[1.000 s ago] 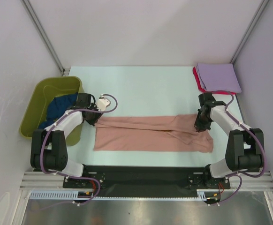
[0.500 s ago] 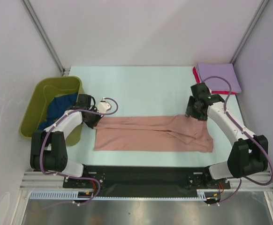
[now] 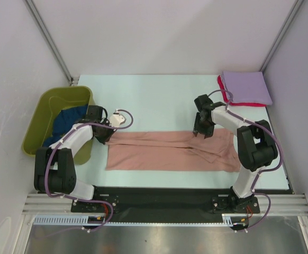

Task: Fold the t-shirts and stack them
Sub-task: Fold the tshirt

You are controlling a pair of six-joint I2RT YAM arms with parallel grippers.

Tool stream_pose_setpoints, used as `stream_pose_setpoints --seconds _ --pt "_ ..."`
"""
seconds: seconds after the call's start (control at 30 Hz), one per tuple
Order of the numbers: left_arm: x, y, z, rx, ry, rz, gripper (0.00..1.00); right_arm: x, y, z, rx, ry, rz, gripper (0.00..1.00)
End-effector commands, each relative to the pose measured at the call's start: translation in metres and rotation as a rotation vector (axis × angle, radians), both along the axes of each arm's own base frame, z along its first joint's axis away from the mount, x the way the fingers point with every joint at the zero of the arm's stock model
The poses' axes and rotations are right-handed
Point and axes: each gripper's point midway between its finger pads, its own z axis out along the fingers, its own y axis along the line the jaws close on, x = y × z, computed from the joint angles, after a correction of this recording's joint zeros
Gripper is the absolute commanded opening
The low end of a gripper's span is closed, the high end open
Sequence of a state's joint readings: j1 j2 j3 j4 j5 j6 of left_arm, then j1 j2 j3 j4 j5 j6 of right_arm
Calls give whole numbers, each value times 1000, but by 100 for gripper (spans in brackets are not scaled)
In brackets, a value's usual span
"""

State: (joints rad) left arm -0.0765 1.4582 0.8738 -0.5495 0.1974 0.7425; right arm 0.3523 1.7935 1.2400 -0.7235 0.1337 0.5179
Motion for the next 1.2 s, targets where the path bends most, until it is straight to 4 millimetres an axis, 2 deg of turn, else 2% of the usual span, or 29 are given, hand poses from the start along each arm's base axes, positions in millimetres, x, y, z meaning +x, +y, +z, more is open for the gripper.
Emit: stream_pose_setpoints --seconds 0.0,0.1,0.17,0.2,0.27,0.3,0.4,0.47,0.5,0.57,0.6,0.63,0.7,0.73,0.83,0.9,0.93,1.0,1.03,1.07,1.1,1.13,1.17 --pt "13 -4 22 -11 -69 -25 15 8 9 -1 41 -26 -12 50" --pt "15 -3 20 -7 -68 -24 15 9 14 -9 52 -8 -7 49" --pt "16 -3 20 -6 -69 -25 14 10 12 -13 47 5 -16 43" --pt "16 -3 20 -6 -69 -24 14 10 10 -17 42 14 -23 33" --pt "18 -3 22 -5 -77 -25 13 9 7 -19 39 21 -34 23" --pt "18 -3 21 -6 -75 -23 12 10 3 -18 39 18 -41 14" --pt "26 1 24 11 -102 5 9 17 -3 -7 35 -9 -50 0" --pt "40 4 31 21 -154 36 6 25 -9 7 24 -44 -54 0" --pt "46 8 34 31 -175 70 1 35 -8 20 27 -80 -51 0" --pt "67 9 46 31 -240 98 0 45 -16 30 -4 -103 -46 0" --pt "73 9 50 26 -256 120 0 59 -18 44 -12 -143 -50 0" --pt "89 9 63 21 -304 132 0 62 -21 45 -20 -140 -48 0" --pt "103 9 63 26 -311 164 0 76 -28 52 -26 -154 -57 0" --pt "117 9 77 21 -353 178 0 77 -31 54 -33 -152 -59 0" --pt "130 5 80 2 -354 185 0 78 -35 60 -36 -163 -43 0" --pt "126 -2 80 -20 -339 152 1 73 -28 65 -11 -170 -9 0" --pt "115 -5 70 -25 -301 127 1 66 -27 62 -11 -155 4 0" --pt "100 -12 67 -27 -294 65 2 56 -20 65 7 -149 32 0" --pt "84 -12 50 -17 -249 47 2 50 -20 65 9 -137 40 0" --pt "75 -12 45 -15 -234 29 2 39 -21 59 8 -111 49 0" --pt "65 -10 47 0 -233 2 2 32 -21 66 20 -114 56 0" --pt "49 -8 33 12 -196 -15 2 27 -22 66 17 -107 72 0" --pt "42 -7 30 23 -189 -28 2 18 -24 62 17 -91 83 0"
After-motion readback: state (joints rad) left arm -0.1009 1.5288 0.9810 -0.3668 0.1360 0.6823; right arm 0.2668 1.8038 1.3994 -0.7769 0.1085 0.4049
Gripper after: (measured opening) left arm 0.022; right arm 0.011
